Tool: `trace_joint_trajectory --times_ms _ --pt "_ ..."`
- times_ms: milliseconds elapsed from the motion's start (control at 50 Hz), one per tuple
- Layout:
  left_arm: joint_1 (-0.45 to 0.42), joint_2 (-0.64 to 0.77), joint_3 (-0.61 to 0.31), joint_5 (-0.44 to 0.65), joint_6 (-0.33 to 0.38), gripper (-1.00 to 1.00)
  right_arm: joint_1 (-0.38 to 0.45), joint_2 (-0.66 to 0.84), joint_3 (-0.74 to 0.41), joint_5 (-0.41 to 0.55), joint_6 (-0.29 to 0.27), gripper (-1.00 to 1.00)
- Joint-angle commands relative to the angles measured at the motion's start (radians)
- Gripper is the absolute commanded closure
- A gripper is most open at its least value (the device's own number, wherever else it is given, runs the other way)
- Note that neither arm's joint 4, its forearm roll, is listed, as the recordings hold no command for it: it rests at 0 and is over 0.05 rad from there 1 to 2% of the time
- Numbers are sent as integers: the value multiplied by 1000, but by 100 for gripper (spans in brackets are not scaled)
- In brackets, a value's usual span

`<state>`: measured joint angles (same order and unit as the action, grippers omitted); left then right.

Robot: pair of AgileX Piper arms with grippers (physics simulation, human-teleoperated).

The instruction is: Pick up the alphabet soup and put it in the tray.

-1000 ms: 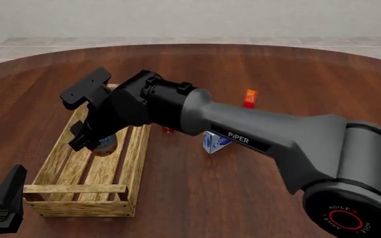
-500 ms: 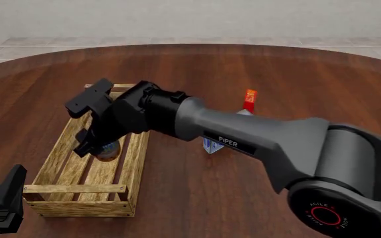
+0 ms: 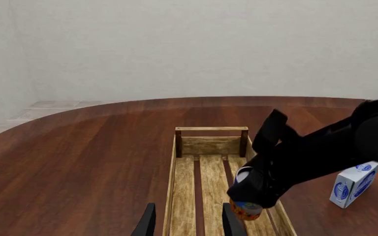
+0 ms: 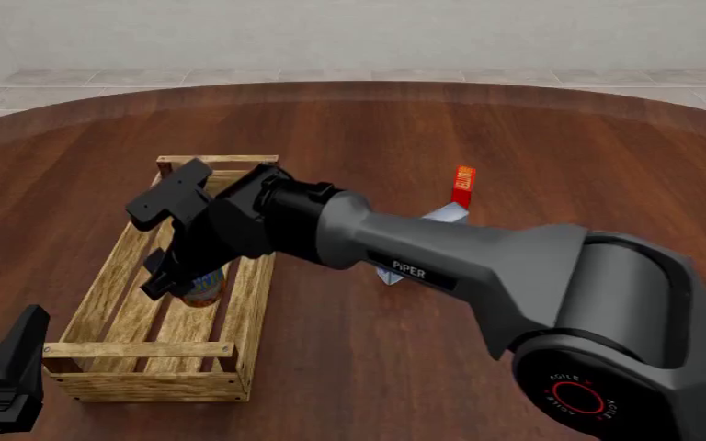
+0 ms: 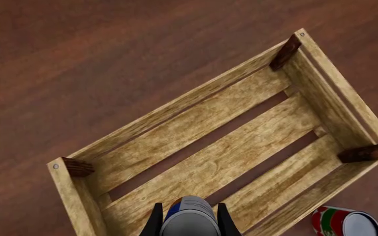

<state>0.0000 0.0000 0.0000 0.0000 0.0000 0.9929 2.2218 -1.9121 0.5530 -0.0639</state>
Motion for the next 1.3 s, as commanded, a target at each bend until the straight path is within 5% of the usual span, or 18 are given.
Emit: trace_joint_trajectory --times_ms 20,1300 --pt "0 0 0 0 0 -100 -2 11 -9 -11 16 100" --pt "0 0 0 0 0 -100 -16 79 14 -76 17 100"
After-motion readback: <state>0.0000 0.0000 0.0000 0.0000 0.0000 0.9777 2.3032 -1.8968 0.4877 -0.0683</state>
